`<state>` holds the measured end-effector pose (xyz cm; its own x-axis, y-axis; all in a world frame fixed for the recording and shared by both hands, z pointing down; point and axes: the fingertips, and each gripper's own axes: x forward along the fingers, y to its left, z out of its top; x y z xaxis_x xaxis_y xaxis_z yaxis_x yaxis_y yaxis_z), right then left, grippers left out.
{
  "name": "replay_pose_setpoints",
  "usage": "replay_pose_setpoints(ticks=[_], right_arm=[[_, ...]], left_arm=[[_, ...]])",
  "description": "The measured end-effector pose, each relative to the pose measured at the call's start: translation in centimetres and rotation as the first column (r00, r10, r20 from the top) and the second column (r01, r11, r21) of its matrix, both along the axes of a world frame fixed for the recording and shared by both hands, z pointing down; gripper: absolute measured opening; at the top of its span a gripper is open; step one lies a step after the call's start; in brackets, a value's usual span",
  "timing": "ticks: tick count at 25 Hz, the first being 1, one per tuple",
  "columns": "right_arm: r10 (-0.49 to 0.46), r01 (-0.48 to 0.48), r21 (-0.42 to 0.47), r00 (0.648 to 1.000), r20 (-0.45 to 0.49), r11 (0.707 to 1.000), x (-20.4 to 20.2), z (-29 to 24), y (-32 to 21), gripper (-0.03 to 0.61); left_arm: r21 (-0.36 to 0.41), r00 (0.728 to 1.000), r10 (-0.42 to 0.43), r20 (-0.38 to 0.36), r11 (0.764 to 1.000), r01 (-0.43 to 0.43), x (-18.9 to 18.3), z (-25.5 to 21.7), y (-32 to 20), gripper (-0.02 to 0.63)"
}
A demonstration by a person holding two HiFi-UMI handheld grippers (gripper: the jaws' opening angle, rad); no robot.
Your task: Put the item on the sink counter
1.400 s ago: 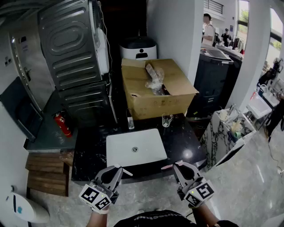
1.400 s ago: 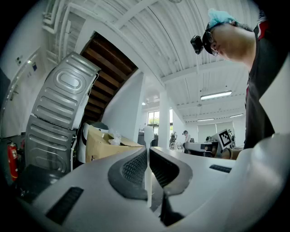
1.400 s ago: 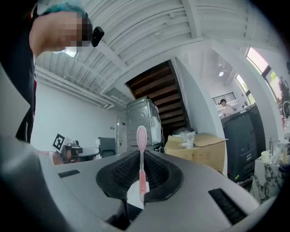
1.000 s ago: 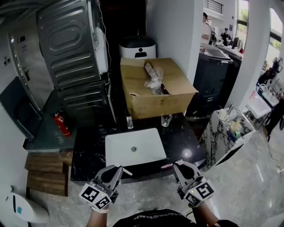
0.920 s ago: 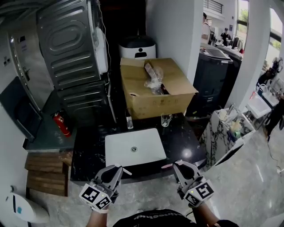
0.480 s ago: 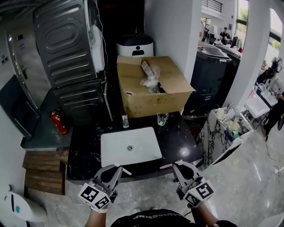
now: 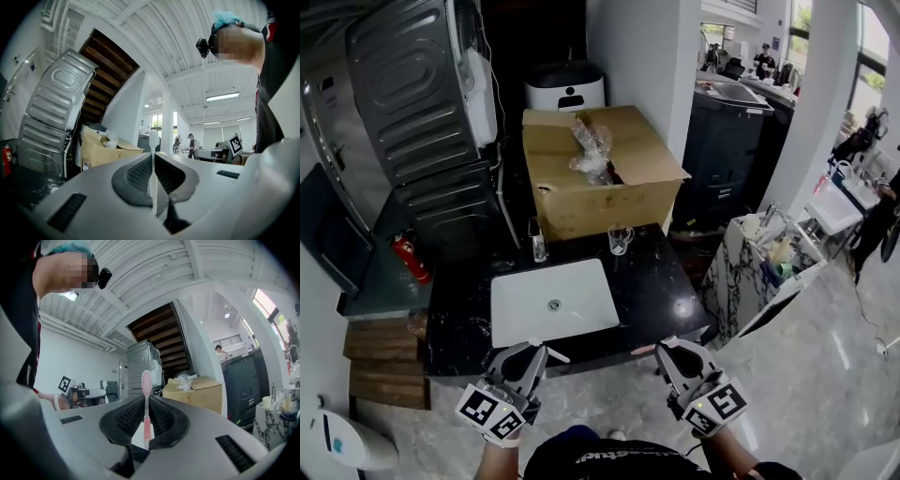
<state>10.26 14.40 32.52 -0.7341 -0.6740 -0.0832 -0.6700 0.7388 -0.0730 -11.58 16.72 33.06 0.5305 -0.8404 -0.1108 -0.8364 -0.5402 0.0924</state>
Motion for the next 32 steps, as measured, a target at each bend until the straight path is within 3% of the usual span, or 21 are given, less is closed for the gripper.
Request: replay_pose_setpoints(ticks=[5, 10, 17, 23, 32], right_arm=[[0.03, -0.03, -0.021, 0.999, -0.015, 0.999, 1.7, 1.2, -0.8, 0.057], [0.042, -0.041, -0.026, 0.998, 0.036, 0.999, 2.0, 1.0, -3.3, 0.057], [0.063, -0.068, -0.071, 0.995, -0.072, 0.995, -0.2, 2.3, -8.5, 0.057], [0.076, -0.082, -0.082, 0.994, -0.075, 0.993, -3.3, 1.7, -15.3, 0.057], [0.105, -0.098, -0.113, 0.993, 0.059, 0.989, -7.3, 0.1, -23.8, 0.057]], left_arm=[[-0.011, 1.0, 0.019, 0.01, 1.0, -0.019, 1.0, 0.2, -2.0, 0.026], [-0.009, 0.999, 0.048, 0.011, 0.999, -0.048, 1.5, 0.7, -5.1, 0.026], [-0.006, 0.995, 0.099, -0.013, 0.995, -0.099, -0.2, 1.5, -12.2, 0.026], [0.013, 0.993, 0.122, -0.005, 0.993, -0.121, -3.2, 1.1, -19.6, 0.026], [0.008, 0.988, 0.146, -0.05, 0.989, -0.146, -7.5, 1.6, -26.4, 0.026]])
